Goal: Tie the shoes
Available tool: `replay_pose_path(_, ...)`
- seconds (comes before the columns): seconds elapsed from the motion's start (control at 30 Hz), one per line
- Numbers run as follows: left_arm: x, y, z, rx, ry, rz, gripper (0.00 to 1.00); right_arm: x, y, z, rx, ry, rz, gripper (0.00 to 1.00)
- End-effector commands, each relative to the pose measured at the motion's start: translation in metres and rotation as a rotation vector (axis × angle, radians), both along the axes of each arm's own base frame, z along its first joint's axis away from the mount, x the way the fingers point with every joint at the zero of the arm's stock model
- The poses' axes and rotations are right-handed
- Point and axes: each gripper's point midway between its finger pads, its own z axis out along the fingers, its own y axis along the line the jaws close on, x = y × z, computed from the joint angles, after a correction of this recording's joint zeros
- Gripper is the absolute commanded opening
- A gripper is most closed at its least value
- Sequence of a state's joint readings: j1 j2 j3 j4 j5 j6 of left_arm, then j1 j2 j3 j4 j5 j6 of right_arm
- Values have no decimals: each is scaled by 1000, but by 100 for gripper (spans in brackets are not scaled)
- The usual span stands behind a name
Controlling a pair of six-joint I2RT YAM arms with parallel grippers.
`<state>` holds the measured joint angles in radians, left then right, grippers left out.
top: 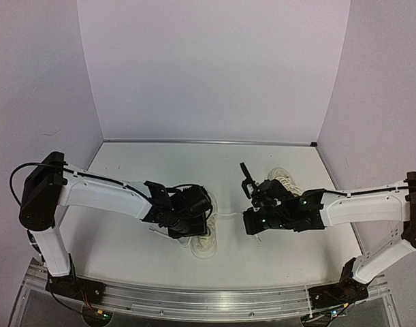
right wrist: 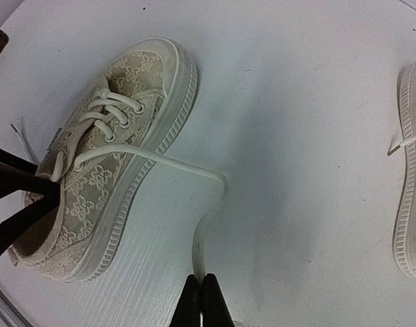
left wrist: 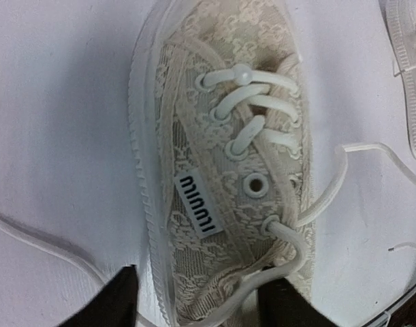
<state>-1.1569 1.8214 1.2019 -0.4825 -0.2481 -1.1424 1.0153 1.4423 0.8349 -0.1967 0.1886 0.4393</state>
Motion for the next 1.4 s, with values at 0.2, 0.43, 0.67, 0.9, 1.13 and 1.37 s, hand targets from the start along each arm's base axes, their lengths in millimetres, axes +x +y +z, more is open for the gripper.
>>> replay_pose_path(0.2, -1, 84, 77, 211, -189, -317, 94, -5, 6, 20, 65, -3, 24, 0)
replay_pose_path(0.43, -19, 122, 52, 383, -49, -621, 92, -7, 8, 20, 73, 8, 37, 0)
replay_pose_path(0.67, -20, 109, 43, 466, -86, -941, 88, -11, 7, 23, 91, 19, 36, 0)
replay_pose_path(0.9, -16, 78, 54, 362, -204, -1219, 85, -15, 4, 22, 109, 35, 28, 0)
replay_pose_path(1.13, -11, 85, 25, 483, -104, -1368, 78, -17, 1, 27, 132, 37, 16, 0)
replay_pose_path(1.37, 3, 90, 10, 460, -121, -1393, 74, -20, -5, 27, 142, 42, 2, 0)
